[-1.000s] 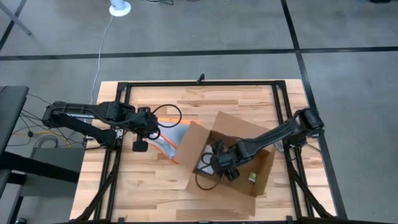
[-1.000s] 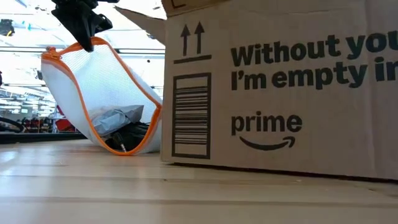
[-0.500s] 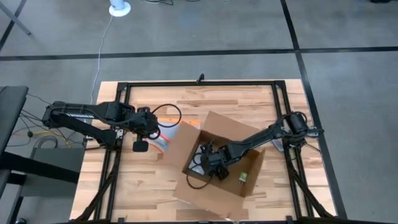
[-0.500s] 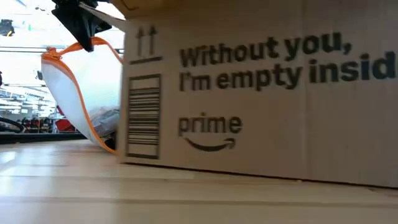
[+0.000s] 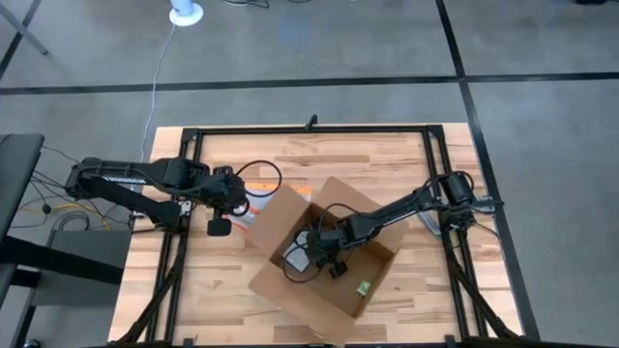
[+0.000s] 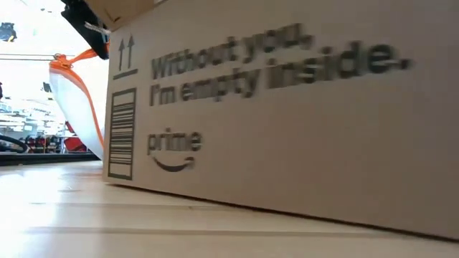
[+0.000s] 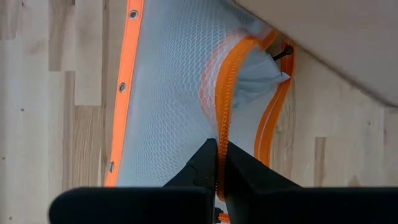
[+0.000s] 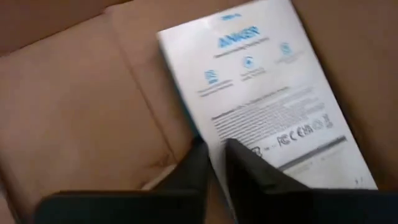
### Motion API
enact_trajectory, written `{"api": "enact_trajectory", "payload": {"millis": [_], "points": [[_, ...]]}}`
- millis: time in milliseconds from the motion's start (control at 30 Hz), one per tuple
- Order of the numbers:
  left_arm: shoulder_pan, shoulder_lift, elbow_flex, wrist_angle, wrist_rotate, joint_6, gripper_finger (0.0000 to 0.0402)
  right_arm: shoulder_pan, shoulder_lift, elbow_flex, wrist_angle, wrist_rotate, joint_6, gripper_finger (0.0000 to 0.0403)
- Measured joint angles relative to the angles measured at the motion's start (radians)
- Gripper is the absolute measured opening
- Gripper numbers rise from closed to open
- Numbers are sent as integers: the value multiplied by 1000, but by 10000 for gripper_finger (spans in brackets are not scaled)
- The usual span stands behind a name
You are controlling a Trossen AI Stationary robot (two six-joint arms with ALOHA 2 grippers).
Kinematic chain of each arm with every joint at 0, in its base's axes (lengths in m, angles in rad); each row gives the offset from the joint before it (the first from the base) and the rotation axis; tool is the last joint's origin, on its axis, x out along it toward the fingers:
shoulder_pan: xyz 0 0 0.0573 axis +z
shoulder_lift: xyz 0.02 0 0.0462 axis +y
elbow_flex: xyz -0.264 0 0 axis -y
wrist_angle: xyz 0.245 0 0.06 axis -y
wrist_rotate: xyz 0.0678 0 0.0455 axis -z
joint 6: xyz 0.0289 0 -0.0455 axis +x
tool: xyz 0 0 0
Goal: Unpack boxes
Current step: Put the white box into the white zip bag
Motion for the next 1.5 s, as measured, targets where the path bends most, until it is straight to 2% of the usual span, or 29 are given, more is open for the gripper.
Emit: {"api": "enact_trajectory", "payload": {"millis": [233,800,1033,1333,1500], "points": [[-1,0,0,3,0,-18,0,4,-1,30,-36,20,28,2],[-1,1,40,-12,1,-28,0,-7,-76,307,-508,106,46,1],[-1,1,48,-9,1,-25,0,-38,-170,332,-530,129,200,1],[-2,0,48,-17,2,-25,0,-34,-182,332,-547,108,415,0],[2,1,49,-100,12,3,28,-26,-182,332,-549,106,489,0]]}}
